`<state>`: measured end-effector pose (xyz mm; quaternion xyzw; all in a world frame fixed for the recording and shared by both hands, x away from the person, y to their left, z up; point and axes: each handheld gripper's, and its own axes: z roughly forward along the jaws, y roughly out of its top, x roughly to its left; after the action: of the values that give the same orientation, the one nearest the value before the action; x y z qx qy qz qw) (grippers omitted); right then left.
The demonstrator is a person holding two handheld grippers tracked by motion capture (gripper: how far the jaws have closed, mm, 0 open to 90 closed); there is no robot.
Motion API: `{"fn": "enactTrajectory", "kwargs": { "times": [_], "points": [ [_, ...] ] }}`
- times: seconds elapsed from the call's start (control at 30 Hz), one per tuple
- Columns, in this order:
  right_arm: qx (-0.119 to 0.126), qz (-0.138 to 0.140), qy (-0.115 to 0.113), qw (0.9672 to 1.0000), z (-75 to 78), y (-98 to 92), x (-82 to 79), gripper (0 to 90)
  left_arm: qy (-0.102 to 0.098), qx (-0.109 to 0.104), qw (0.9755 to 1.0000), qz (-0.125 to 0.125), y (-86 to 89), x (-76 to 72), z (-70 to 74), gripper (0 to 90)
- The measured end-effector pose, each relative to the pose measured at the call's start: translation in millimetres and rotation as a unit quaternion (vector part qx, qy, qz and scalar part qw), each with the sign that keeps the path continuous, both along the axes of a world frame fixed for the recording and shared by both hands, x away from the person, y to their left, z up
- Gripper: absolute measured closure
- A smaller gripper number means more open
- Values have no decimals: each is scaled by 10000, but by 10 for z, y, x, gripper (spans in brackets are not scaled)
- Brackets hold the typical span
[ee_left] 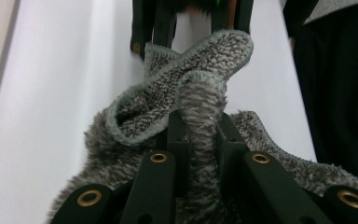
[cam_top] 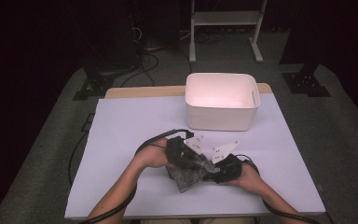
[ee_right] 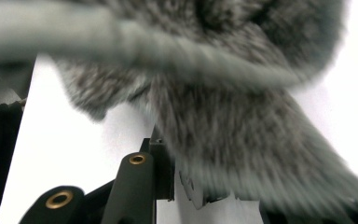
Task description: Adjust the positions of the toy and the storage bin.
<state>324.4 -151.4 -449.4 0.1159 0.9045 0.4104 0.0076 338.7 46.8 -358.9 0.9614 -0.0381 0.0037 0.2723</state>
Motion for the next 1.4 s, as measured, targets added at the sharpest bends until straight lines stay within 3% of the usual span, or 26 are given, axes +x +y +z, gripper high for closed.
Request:
{"fn": "enactTrajectory", "kwargs": {
  "times": [0.07, 0.17, 0.37, 0.43, 0.53, 0.63, 0.73, 0.97, 1.0, 1.07, 1.1, 1.23, 1.4],
  "points": [
    [15, 15, 5, 10000, -8, -7, 11, 658, -40, 114, 9999, 118, 108, 3, -12, 798],
    [0, 11, -6, 10000, -8, -11, 7, 658, -18, 70, 9996, 270, 266, 3, -13, 797],
    [2, 11, -24, 10000, -10, -11, 4, 658, 150, -250, 9975, 643, 650, 27, -34, 797],
    [13, -5, 14, 10000, -9, -11, 5, 659, 162, -247, 9974, 663, 684, 24, -35, 796],
    [11, -8, 18, 10000, -10, -13, 7, 659, 87, -201, 9958, 893, 878, 35, -22, 797],
    [25, 3, 40, 10000, -12, -13, 14, 659, 157, -397, 9942, 991, 984, 8, 28, 797],
    [35, -1, 87, 10000, -13, -14, 19, 658, 114, -437, 9954, 850, 920, -34, 69, 797],
    [11, 7, 16, 10000, -14, -12, 14, 657, 37, -352, 9982, 478, 566, -10, 98, 787],
    [26, -8, 58, 10000, -13, -11, 12, 657, 31, -280, 9988, 388, 445, -7, 84, 779],
    [24, 6, 53, 10000, -14, -13, 16, 657, 35, -226, 9991, 344, 405, -2, 75, 763],
    [23, 3, 54, 10000, -14, -11, 14, 657, 67, -134, 9995, 275, 307, 9, 19, 748],
    [29, 2, 52, 10000, -15, -12, 15, 657, 147, -78, 9995, 264, 261, 8, -70, 676],
    [35, -4, 69, 10000, -16, -12, 15, 657, 84, -91, 9994, 313, 263, -23, -92, 584]
  ]
}}
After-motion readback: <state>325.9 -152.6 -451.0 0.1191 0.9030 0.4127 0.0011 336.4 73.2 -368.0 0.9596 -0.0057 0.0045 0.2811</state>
